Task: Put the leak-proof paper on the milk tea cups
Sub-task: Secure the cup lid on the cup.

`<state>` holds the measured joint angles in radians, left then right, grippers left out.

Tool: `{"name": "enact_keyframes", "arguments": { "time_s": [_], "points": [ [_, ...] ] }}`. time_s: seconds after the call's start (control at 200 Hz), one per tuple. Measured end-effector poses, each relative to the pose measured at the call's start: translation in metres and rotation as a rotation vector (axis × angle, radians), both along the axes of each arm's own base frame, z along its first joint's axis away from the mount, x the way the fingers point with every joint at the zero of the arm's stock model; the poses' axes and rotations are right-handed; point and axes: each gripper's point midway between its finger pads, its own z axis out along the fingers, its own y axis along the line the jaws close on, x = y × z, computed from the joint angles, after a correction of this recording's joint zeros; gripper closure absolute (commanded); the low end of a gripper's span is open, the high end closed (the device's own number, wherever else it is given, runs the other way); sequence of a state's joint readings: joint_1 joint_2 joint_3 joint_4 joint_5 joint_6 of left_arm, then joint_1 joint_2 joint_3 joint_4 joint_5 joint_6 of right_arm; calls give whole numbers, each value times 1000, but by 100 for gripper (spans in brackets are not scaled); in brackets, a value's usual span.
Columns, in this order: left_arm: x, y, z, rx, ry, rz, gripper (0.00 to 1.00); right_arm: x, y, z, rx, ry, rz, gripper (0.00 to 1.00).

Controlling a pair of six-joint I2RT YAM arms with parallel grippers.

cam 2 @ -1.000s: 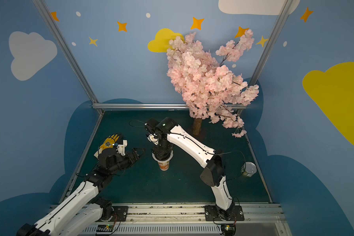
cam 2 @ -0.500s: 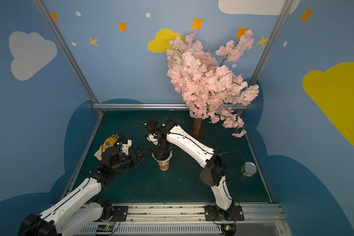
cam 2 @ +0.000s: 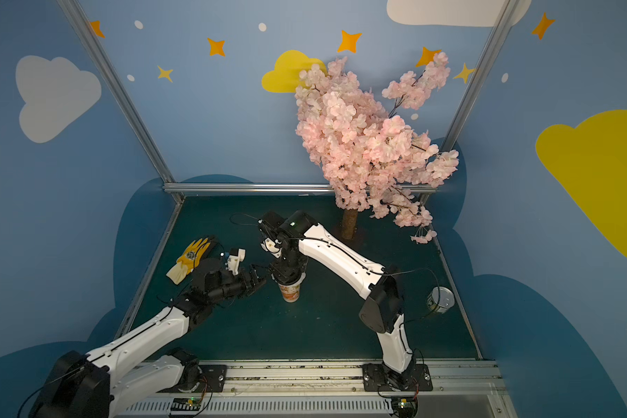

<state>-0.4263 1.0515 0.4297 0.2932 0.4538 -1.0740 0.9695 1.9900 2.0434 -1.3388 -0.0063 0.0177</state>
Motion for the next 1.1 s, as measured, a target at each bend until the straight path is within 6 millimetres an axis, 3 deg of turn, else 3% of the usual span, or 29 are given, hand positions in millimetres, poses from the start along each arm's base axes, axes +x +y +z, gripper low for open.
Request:
{"name": "enact_keyframes", "arguments": {
  "time_s": [0.345, 0.986, 1.097],
  "points": [
    [5, -3, -4, -3, 6, 0, 34, 0, 0, -1, 17, -3, -3, 30],
    [1, -4, -9, 43, -17, 90, 36, -1, -1, -5, 59, -20, -11, 31],
    [1, -3, -7, 46, -26, 101, 32, -1, -1, -5, 64, -22, -10, 31]
  ]
}}
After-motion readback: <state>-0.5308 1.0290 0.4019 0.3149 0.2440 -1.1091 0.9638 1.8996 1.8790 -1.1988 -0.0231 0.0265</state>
